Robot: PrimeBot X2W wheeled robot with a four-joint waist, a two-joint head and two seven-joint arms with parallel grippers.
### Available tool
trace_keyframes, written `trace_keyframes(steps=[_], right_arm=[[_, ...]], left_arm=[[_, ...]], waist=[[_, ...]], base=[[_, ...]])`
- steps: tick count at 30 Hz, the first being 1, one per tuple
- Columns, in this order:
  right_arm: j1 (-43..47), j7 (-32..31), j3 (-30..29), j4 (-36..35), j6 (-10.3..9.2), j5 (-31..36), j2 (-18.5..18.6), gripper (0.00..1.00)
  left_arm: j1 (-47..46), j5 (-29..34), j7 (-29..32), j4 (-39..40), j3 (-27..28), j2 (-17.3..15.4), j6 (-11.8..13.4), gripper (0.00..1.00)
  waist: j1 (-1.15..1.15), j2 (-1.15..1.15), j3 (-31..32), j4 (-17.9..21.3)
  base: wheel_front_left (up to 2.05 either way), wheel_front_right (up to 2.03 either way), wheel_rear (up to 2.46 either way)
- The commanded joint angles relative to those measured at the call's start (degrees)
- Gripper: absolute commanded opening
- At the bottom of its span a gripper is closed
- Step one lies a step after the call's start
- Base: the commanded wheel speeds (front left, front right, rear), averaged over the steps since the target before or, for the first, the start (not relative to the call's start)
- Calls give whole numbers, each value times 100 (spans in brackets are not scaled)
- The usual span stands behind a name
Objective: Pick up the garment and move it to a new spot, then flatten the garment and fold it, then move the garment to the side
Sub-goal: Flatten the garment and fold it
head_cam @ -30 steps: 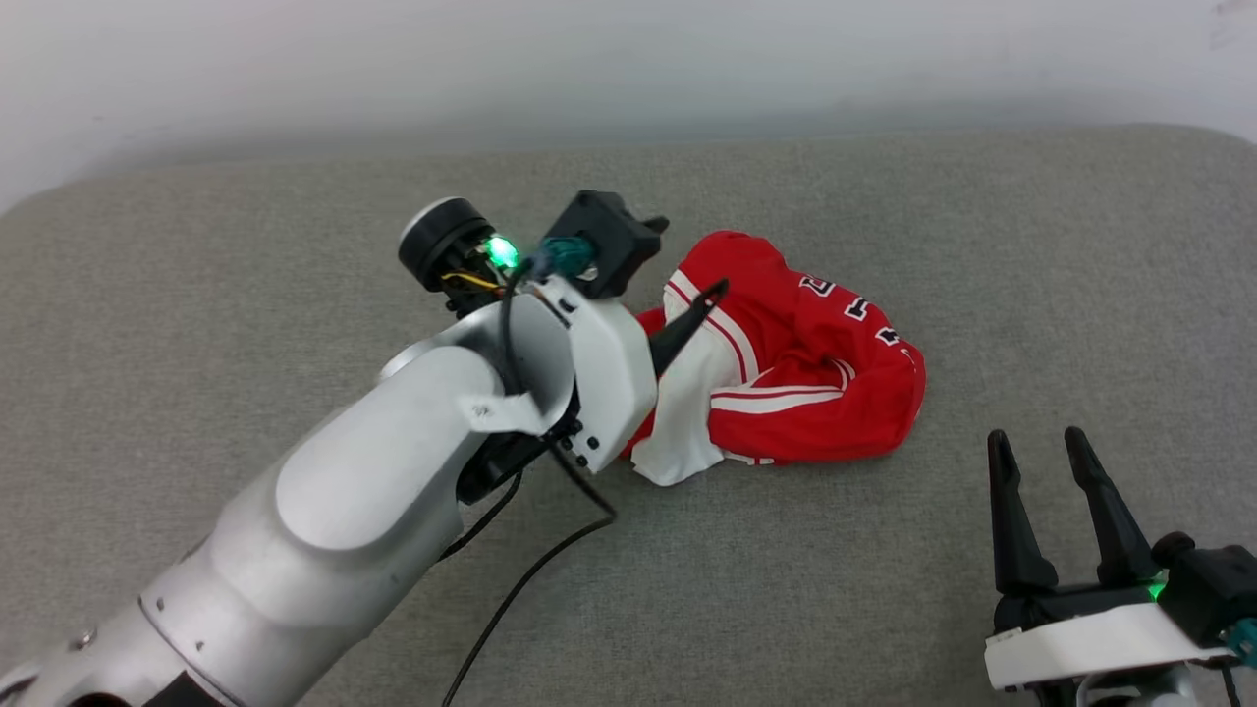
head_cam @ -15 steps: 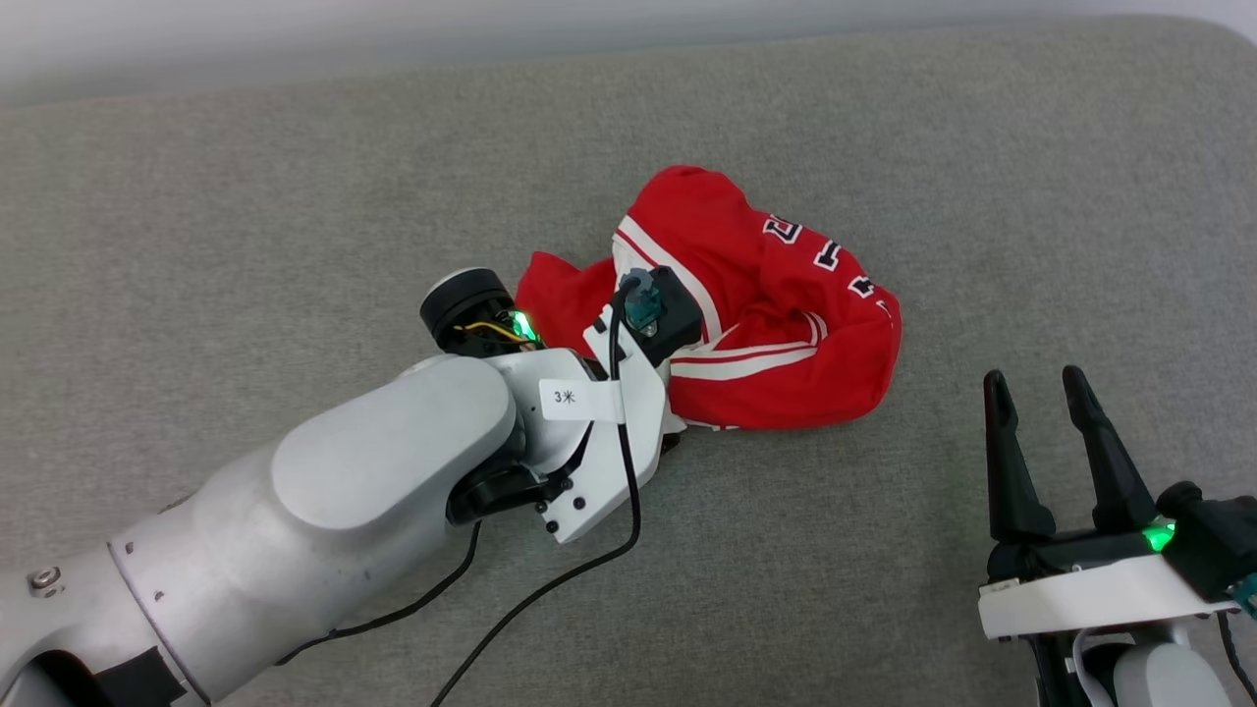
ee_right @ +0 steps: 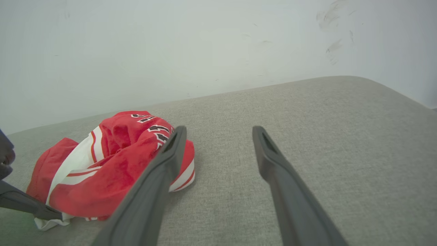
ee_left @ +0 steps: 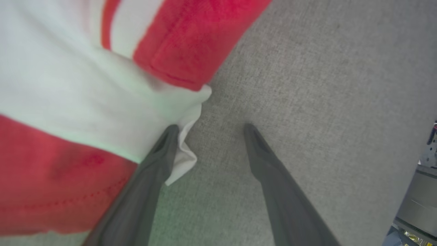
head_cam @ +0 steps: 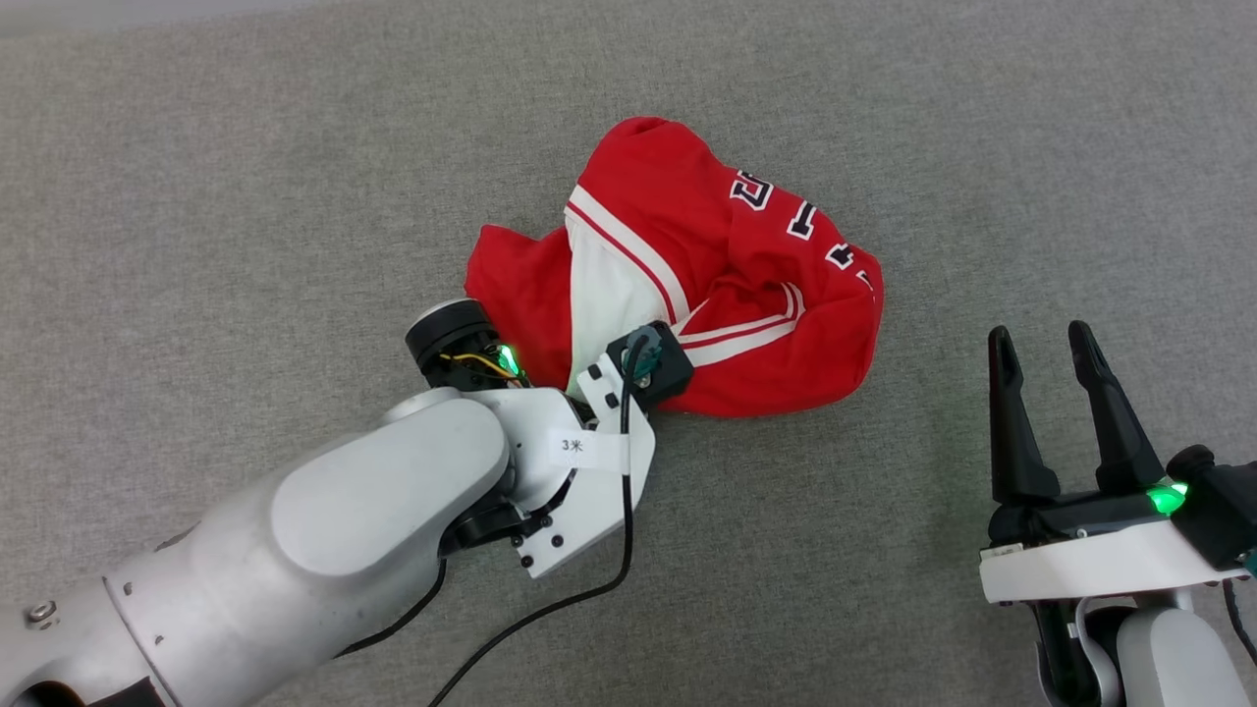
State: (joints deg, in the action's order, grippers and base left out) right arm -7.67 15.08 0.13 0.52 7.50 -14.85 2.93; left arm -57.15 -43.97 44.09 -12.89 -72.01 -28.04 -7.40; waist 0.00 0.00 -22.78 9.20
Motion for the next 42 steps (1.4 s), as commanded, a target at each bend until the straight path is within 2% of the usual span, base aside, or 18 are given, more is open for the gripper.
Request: trace_keyframes(steps=[1, 2, 9, 16, 19, 23, 30, 35, 42], right_arm=[[-58, 14, -22, 8, -2, -19, -9, 100], [-52, 14, -18, 14, -2, -17, -9, 100], [-76, 14, 18, 45, -2, 55, -9, 100], [182, 14, -24, 109, -2, 92, -9, 100], [331, 14, -54, 151, -2, 94, -9, 100], [519, 14, -88, 195, -2, 108, -9, 100], [718, 14, -145, 211, -2, 144, -9, 100], [778, 14, -148, 196, -2, 179, -9, 100], [760, 14, -182, 233, -2, 217, -9, 100]], left_arm=[[383, -23, 23, -328, -250, -179, 0, 37], [326, -54, -41, -367, -246, -185, 13, 0], [-181, -225, -858, -569, -165, -112, 12, 0], [-114, -202, -1780, -423, -138, -69, 6, 0], [20, -261, -2270, -312, -138, -252, 6, 0], [323, -187, -2700, -225, -138, -651, 18, 0], [1302, -180, -2884, -17, -134, -1400, 393, 0], [1753, -403, -3014, -152, -81, -1663, 587, 0], [2143, -752, -3201, -842, 54, -1934, 776, 0]], waist=[[0, 0, -20, -10], [0, 0, -21, -23], [0, 0, 78, -134], [0, 0, 449, -326], [0, 0, 701, -455], [0, 0, 1046, -653], [0, 0, 1394, -942], [0, 0, 1405, -1039], [0, 0, 1337, -1066]], base=[[0, 0, 0], [0, 0, 0], [0, 0, 0], [0, 0, 0], [0, 0, 0], [0, 0, 0], [0, 0, 0], [0, 0, 0], [0, 0, 0]])
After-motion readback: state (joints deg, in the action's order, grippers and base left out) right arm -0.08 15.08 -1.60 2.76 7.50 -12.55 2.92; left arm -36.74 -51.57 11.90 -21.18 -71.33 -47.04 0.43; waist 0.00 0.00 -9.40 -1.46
